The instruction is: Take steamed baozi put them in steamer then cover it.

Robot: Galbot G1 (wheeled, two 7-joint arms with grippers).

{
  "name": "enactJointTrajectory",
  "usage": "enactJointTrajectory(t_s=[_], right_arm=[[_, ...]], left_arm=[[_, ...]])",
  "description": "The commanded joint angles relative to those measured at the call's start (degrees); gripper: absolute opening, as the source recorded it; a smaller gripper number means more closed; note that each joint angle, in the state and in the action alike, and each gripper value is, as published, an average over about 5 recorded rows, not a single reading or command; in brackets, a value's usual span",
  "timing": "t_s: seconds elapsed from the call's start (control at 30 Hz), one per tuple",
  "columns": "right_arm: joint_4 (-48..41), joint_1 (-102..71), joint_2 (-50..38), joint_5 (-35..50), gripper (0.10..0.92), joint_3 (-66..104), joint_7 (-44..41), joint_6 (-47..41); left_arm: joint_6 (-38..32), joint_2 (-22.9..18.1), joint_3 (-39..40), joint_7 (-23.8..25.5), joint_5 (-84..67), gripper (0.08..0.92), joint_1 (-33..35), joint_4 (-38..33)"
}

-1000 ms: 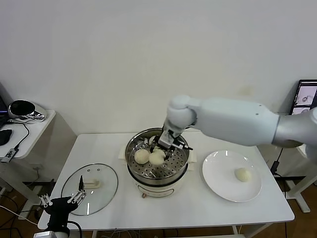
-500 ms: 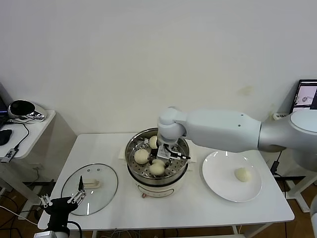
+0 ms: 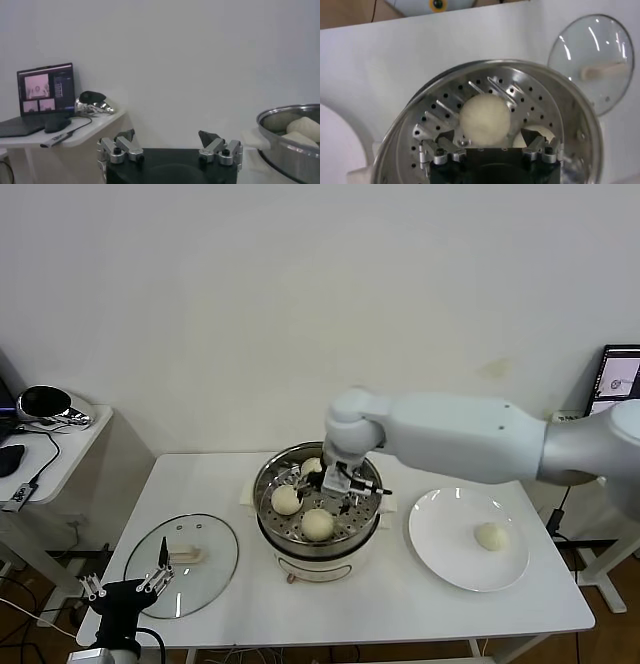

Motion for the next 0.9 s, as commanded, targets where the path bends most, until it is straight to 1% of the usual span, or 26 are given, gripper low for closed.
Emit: enactJointTrajectory(t_s=[0.03, 0.17, 0.33, 0.43, 0.6, 0.73, 0.9], right_arm=[[4.46, 6.58, -11.84, 8.29, 0.823, 1.02, 0.61, -21.06], [6.07, 6.51, -19.58, 9.47, 0.823, 1.60, 1.06, -28.34], [6.36, 2.28, -29.12, 7.26, 0.823, 3.54, 0.62, -30.42], [5.28, -2.37, -33.55, 3.41, 0.823, 6.19, -0.36, -29.34], [2.23, -11.93, -37.70, -2.26, 0.823, 12.97, -2.37, -25.96], [-0.52, -22.62, -39.24, -5.11, 0.823, 22.60, -2.94, -23.56], [-4.85, -37.07, -38.69, -9.90, 0.823, 34.96, -3.11, -20.62]], left_arm=[[0.11, 0.28, 0.02, 0.06, -0.03, 0.823, -0.15, -0.15], [0.13, 0.73, 0.36, 0.14, -0.06, 0.823, -0.39, -0.13], [0.26, 1.17, 1.13, 0.27, -0.02, 0.823, -1.02, -0.06], [0.31, 1.41, 1.56, 0.35, 0.04, 0.823, -1.22, 0.04], [0.38, 1.66, 1.92, 0.47, 0.11, 0.823, -1.41, 0.39], [0.39, 1.67, 2.09, 0.54, 0.26, 0.823, -1.50, 0.78], [0.44, 1.61, 2.05, 0.63, 0.60, 0.823, -1.14, 0.95]])
